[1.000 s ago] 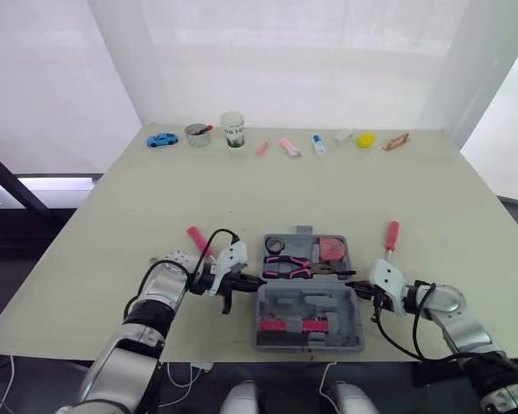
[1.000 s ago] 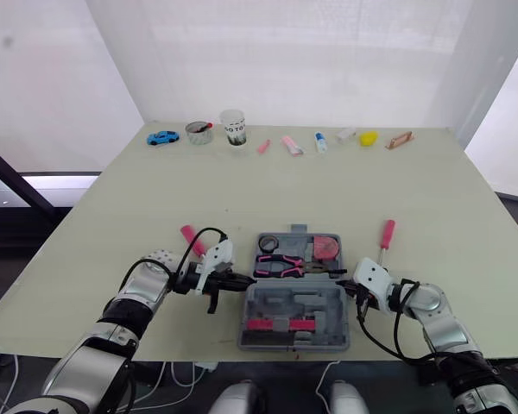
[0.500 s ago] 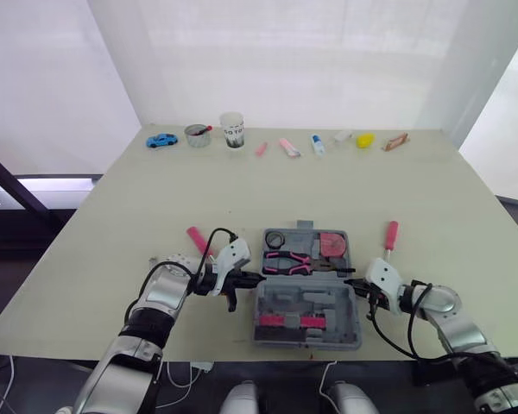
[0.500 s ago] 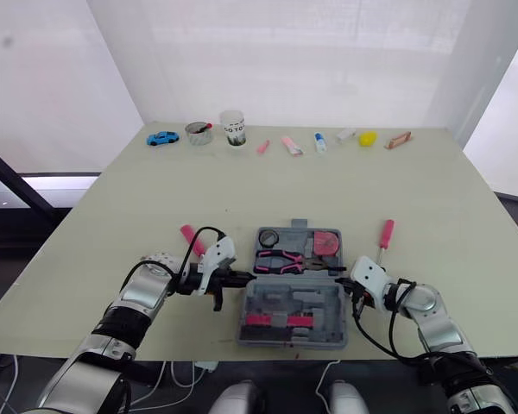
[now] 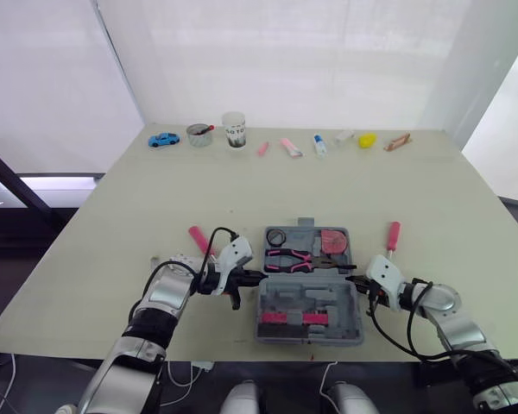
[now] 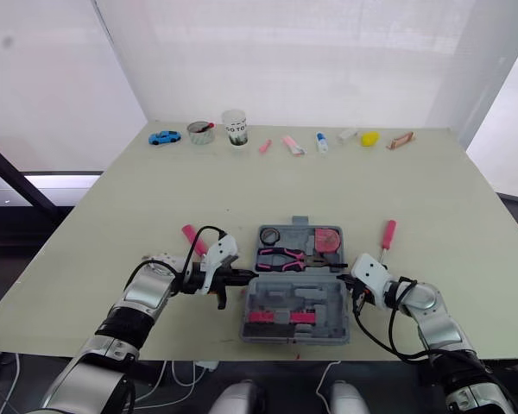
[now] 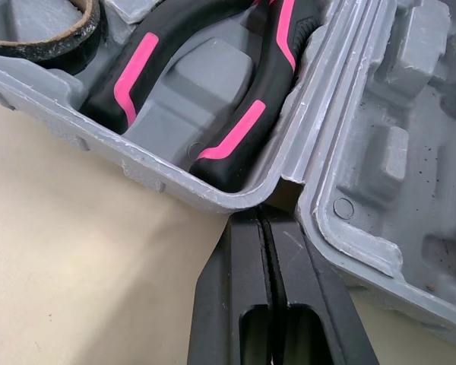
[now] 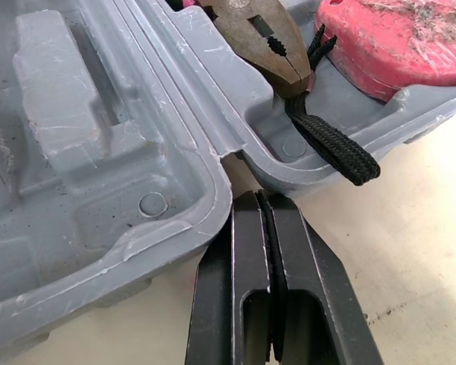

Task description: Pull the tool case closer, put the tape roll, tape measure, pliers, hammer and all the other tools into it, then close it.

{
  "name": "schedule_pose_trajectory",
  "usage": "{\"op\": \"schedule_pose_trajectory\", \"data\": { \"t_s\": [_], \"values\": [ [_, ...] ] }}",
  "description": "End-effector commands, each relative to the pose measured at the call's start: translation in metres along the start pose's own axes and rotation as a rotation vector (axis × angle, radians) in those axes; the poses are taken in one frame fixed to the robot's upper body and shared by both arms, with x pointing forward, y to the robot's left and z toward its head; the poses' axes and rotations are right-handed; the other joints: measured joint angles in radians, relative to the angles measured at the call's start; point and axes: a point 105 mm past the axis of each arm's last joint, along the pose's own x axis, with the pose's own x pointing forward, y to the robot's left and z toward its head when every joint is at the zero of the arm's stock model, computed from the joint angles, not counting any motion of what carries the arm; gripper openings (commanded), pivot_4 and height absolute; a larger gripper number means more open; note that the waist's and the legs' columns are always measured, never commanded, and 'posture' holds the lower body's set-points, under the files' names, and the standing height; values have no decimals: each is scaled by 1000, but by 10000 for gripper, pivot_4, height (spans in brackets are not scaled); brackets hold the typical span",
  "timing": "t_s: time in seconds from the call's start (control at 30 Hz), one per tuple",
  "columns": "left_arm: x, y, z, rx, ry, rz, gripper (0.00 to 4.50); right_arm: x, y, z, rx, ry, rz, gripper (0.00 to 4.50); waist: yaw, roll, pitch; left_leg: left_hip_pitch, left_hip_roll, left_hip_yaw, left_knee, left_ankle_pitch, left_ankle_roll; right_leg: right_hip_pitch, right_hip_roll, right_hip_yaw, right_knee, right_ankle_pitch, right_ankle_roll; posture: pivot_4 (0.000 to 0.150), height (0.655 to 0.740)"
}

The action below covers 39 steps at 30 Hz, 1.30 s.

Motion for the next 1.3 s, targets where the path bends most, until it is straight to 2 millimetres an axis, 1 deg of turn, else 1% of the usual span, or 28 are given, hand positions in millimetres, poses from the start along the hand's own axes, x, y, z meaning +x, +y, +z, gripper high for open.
{"op": "schedule_pose_trajectory", "data": {
  "t_s": [0.03,0.37,0.8,1.0,1.3],
  "values": [
    [17,-11,21,60,-60,-62,558,9,2,30,-60,-109,18,0,0,0,0,0,0,0,0,0,0,0,0,0,0,0,0,1500,7400],
    [20,-9,20,53,-56,-49,558,11,4,29,-56,-108,16,0,1,0,0,0,0,0,0,0,0,0,0,0,0,0,0,1500,7400],
    [13,-6,13,39,-39,-35,558,14,5,32,-63,-119,22,0,-2,0,0,0,0,0,0,0,0,0,0,0,0,0,0,1500,7400],
    [9,-3,12,34,-32,-20,558,16,6,37,-53,-141,30,0,-4,0,0,0,0,0,0,0,0,0,0,0,0,0,0,1500,7400],
    [8,-3,11,29,-26,-19,558,17,4,36,-63,-136,26,0,-4,0,0,1,0,0,0,0,0,0,0,0,1,0,0,1500,7400]
  ]
}}
